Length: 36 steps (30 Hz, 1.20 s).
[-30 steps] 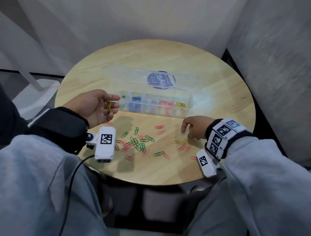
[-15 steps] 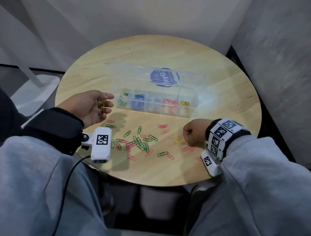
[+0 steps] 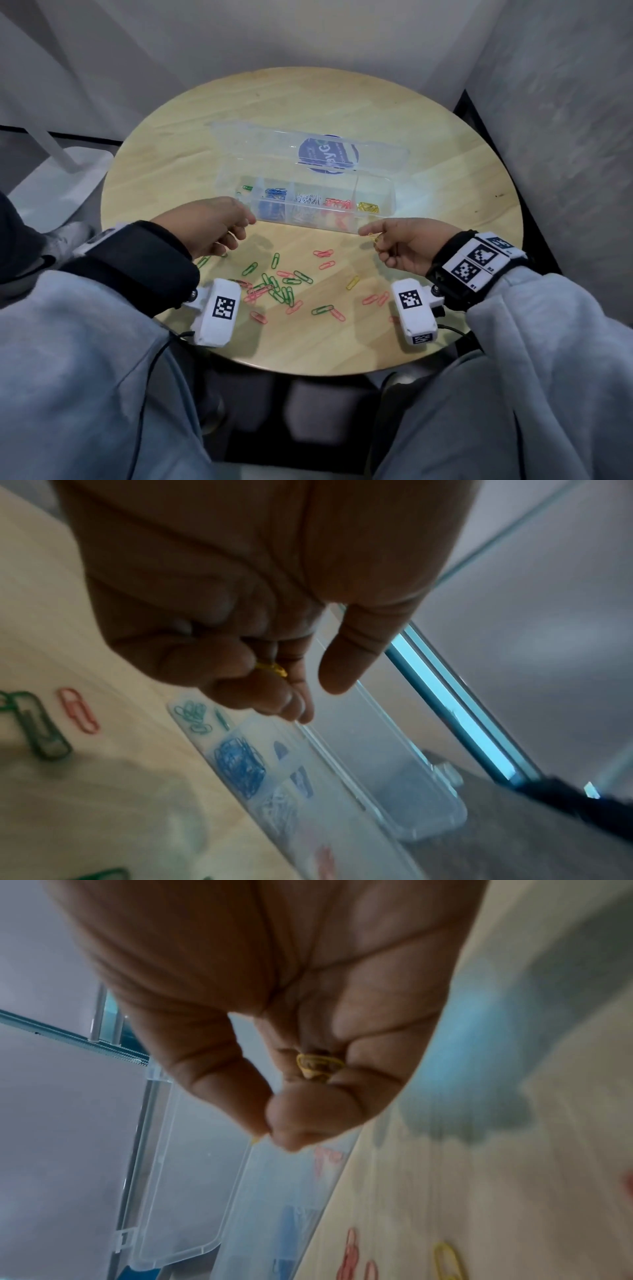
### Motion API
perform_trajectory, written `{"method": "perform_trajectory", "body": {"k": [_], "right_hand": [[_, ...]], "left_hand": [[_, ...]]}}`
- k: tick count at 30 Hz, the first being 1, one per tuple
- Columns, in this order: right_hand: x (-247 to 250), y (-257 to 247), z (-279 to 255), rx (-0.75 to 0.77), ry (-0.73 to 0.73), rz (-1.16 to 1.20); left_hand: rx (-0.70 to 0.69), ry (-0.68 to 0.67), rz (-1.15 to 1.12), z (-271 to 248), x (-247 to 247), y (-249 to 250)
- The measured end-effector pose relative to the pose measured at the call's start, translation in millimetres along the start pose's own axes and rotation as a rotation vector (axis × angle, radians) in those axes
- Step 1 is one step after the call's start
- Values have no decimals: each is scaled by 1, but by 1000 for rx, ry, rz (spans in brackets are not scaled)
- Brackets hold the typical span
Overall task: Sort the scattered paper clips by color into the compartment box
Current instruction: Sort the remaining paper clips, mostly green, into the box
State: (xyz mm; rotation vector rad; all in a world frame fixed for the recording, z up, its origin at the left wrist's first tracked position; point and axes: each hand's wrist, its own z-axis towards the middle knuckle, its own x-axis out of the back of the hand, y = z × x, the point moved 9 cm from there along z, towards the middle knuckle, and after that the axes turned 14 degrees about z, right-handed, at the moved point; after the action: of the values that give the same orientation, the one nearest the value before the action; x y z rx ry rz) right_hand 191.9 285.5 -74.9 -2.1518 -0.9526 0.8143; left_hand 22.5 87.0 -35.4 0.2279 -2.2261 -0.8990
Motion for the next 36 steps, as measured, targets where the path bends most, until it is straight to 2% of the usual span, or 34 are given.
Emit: {"method": "perform_trajectory", "body": {"k": [3,5,7,8,11,12,16,21,24,28,31,33,36], "right_hand": [[-7,6,1,-30,-1,-36],[-13,7,3,-40,0,-66],[-17,7,5,-42,-4,-193],[-21,5,5,-26,-10,-356],[-32,0,3,39,-9,-1077],[-35,2,3,41,-5,-1227],[-41,14,7,-43,-13,-1386],[-55,24,10,-100,-102,-1559],[-47,7,5,-88,-74,-1420],[-28,-54,-11,111,22,-852],[-6,-81,-16,225,121,-434],[4,-85,-13,262,189,-295],[13,-87,-5,278,326,-267]], "left_hand": [[-49,-95,247,-2,-25,6],[-59,-160,287,-4,-39,7],[-54,-199,267,-5,-48,7],[-50,-209,247,-4,-51,7],[-41,-226,144,-2,-55,8],[-34,-229,98,-2,-55,8],[4,-240,-139,0,-56,9],[8,-211,-394,3,-53,10],[12,-205,-472,4,-53,12],[11,-173,-511,6,-52,27],[-22,-166,-520,10,-54,46],[-48,-177,-523,12,-57,58],[-72,-171,-532,17,-59,72]]}}
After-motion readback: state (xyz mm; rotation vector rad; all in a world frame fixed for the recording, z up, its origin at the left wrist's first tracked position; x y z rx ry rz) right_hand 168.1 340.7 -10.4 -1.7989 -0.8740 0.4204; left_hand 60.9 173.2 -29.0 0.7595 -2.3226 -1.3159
